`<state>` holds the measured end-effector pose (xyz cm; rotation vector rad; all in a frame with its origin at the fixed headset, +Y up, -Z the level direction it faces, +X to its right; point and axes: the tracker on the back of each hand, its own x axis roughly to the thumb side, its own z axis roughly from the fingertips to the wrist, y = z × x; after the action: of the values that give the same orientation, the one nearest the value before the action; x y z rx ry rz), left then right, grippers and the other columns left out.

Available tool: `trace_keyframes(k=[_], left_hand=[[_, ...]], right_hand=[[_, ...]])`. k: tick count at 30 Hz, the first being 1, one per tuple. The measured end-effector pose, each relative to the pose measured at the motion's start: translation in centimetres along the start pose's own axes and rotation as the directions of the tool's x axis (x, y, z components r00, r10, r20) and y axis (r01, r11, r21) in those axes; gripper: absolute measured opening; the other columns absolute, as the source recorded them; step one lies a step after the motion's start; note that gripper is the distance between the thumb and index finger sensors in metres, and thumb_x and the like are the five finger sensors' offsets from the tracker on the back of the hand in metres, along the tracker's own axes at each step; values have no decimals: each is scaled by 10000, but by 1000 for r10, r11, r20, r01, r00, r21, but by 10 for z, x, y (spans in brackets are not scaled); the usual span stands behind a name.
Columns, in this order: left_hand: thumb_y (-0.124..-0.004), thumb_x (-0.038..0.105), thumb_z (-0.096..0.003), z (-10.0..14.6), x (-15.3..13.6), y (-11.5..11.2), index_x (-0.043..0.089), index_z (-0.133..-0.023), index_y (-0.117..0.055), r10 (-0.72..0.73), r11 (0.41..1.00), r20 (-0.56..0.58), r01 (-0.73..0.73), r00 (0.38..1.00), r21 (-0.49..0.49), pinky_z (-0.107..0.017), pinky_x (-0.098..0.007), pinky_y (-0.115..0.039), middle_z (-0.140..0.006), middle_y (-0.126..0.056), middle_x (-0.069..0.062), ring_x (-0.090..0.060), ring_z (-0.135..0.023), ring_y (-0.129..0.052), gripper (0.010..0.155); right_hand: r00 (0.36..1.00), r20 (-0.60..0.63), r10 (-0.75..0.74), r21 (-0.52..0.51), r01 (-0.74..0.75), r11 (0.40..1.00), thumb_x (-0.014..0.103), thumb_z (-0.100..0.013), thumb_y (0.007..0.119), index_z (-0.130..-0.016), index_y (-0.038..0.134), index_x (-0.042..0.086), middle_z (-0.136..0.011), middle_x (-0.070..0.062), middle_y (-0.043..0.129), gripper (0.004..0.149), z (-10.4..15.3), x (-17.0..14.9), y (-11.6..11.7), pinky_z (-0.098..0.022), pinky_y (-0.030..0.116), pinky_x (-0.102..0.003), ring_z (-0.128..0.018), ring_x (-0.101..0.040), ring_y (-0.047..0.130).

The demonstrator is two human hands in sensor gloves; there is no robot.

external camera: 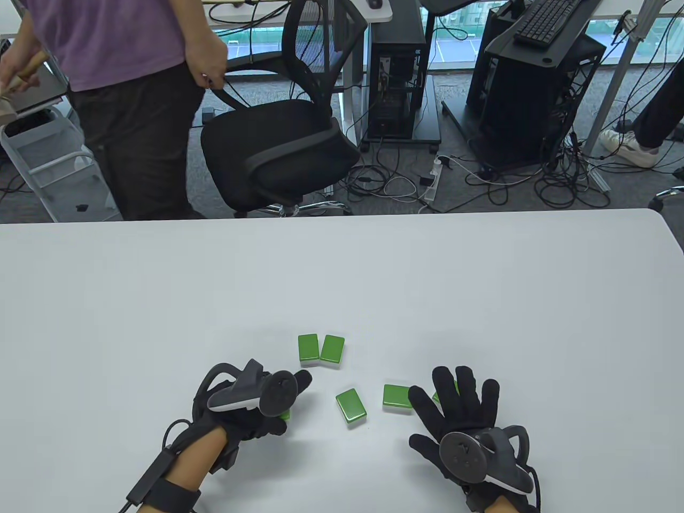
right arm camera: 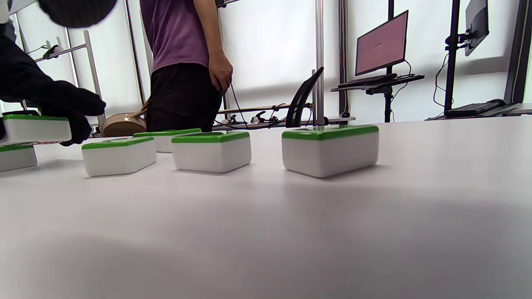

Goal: Flip mahjong tiles upright in a row

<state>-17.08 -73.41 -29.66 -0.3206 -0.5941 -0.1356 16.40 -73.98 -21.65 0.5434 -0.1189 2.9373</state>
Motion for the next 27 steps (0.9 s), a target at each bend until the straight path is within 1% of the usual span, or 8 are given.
trace_keyframes(k=[4, 13, 19, 24, 27], left_hand=[[-867, 526, -285, 5, 3, -10, 400, -1025, -376, -58, 998, 12, 58, 998, -6, -741, -549, -659, -1059, -694, 76, -205, -960, -824, 897], [-877, 512, -280, 7, -1, -22, 411, -1022, -378, -68, 997, -7, 68, 998, -38, -748, -556, -643, -1068, -678, 95, -198, -987, -794, 900], [-876, 507, -281, 9, 1, -27, 411, -1021, -385, -91, 995, -7, 91, 996, -31, -746, -548, -648, -1073, -667, 91, -200, -988, -787, 893], [-863, 507, -294, 9, 5, -28, 414, -1024, -371, -117, 992, -19, 116, 993, -58, -749, -546, -643, -1089, -636, 90, -201, -1009, -756, 885], [-846, 553, -286, 9, 7, -28, 419, -1030, -335, -135, 985, -16, 132, 991, -112, -760, -560, -621, -1116, -587, 77, -219, -1036, -719, 912]], right_hand=[[1000, -4, 3, 8, -3, 1000, 614, -478, 565, -987, 24, 473, -1102, 11, -135, 756, 0, 0, 0, -658, 5, -695, -958, -376, -153], [1000, 5, 2, 10, -2, 1000, 613, -479, 566, -987, 26, 474, -1102, 11, -135, 755, 0, 2, 1, -658, 4, -695, -958, -374, -154], [1000, 10, 3, 13, -3, 1000, 613, -478, 566, -988, 25, 474, -1102, 11, -135, 755, -1, 3, 1, -658, 4, -695, -959, -375, -154], [1000, 10, 4, 15, -4, 1000, 613, -478, 566, -988, 27, 474, -1103, 10, -134, 755, -1, 3, 1, -658, 4, -695, -959, -375, -153], [1000, 12, 6, 22, -6, 1000, 614, -479, 565, -989, 26, 474, -1103, 11, -133, 755, -1, 4, 1, -658, 4, -695, -959, -375, -153]])
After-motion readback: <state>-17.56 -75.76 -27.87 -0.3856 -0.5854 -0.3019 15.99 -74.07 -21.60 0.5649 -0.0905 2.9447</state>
